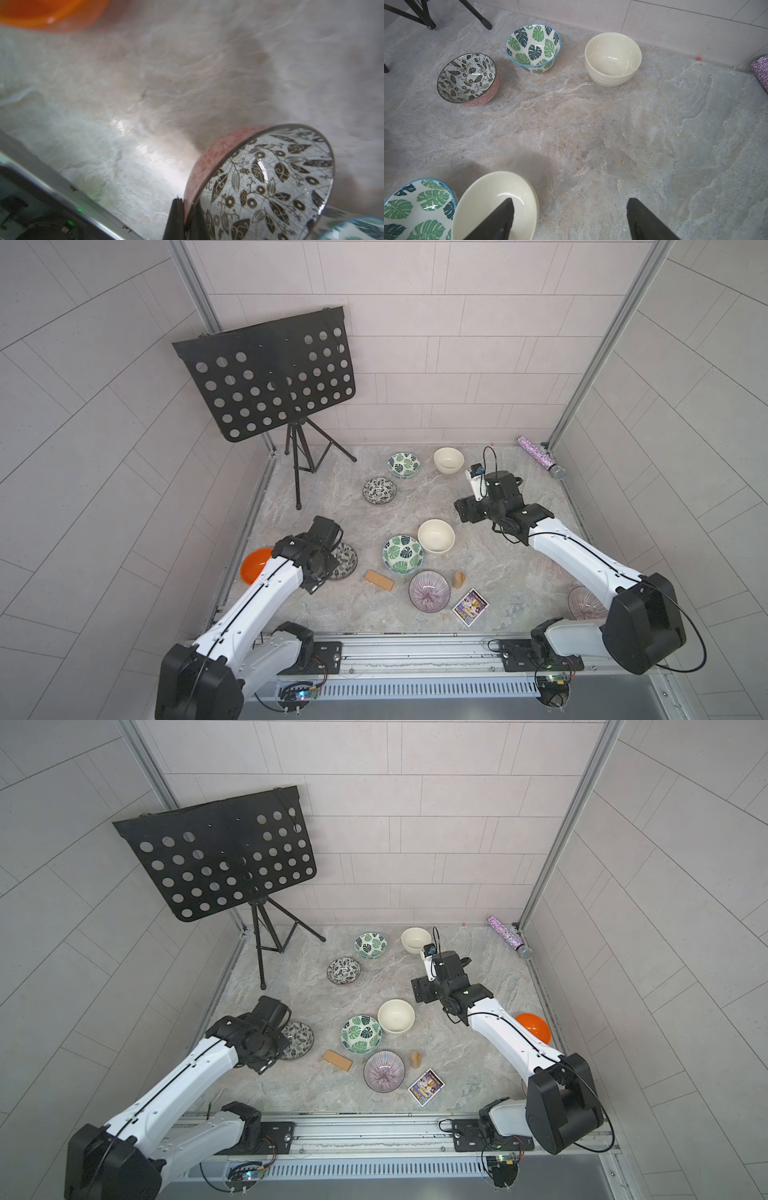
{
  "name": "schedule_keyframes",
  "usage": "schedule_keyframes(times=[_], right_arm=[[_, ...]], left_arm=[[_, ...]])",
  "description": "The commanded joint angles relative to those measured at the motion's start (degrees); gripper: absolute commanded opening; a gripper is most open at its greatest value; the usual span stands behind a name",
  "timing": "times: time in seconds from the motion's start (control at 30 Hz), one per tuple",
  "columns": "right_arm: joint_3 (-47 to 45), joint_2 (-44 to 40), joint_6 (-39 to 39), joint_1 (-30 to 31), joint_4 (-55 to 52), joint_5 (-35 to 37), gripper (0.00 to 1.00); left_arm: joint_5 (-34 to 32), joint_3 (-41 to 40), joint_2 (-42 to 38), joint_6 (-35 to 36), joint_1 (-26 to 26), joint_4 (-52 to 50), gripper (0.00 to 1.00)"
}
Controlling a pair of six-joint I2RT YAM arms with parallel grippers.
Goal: Stack the bowls
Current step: Pick up the bowl from the center of the board, then place the bowl in the bowl.
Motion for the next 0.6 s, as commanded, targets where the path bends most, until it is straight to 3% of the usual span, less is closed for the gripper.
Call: schedule_keyframes(times=[0.0,0.2,0.43,0.57], right_arm=[[1.9,0.1,-0.4,0.3,-0.7,1.7,0.88],[2.2,0.6,0.1,0.1,-0.7,4.6,0.88],[2.2,1.1,0.4,-0.2,-0.7,5.2,0.88],[2.1,1.4,0.8,-0.3,-0.7,5.0,0.88]], left_arm=[[-1.5,11.5,5.3,6.6,-0.1,8.9,0.0],[4.7,25.9,23.6,10.3,-0.1,14.8,0.0],[11.9,33.7,38.1,11.6,0.1,20.6,0.0],[11.1,35.7,42.0,11.3,0.4,22.7,0.0]])
